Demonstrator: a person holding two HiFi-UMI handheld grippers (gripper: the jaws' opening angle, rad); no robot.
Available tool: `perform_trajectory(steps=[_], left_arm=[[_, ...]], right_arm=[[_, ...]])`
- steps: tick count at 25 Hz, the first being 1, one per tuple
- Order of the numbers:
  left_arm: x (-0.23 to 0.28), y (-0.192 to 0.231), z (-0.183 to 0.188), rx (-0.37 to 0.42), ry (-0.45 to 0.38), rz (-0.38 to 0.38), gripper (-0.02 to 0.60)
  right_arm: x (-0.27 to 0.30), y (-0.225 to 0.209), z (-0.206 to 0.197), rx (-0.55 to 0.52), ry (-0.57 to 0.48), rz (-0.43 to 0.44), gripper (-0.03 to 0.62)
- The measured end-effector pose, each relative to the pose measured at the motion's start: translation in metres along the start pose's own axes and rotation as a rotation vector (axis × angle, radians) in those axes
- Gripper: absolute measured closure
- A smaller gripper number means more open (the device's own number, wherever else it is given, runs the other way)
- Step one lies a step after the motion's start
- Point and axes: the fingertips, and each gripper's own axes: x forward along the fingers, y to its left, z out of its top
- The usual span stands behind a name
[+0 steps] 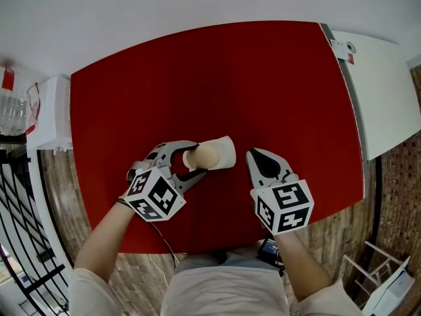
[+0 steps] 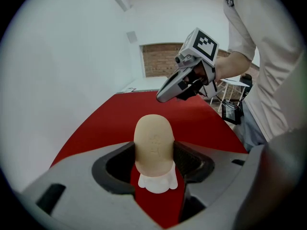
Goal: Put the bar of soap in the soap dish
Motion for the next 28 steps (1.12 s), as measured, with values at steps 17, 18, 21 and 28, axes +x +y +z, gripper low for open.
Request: perform_trajectory(steps=[17, 18, 21, 28], left_arm=[[0.029, -0.004, -0.013, -0.001, 0.011, -0.059, 0.322], [0.031, -0.004, -0.013, -0.001, 0.012, -0.062, 0.322], [0.037, -0.004, -0.016, -0.004, 0.015, -0.068, 0.322], [0.047, -0.007, -0.023, -0.007, 0.02, -0.089, 0.322]], right_arm=[[0.006, -0.008, -0.014, 0.022, 0.014, -0.003, 0.591], [0.006, -0.008, -0.015, 0.024, 0.015, -0.003, 0.591], [0.008, -0.01, -0.017, 0.028, 0.017, -0.002, 0.591], [0.011, -0.014, -0.021, 0.036, 0.022, -0.003, 0.591]])
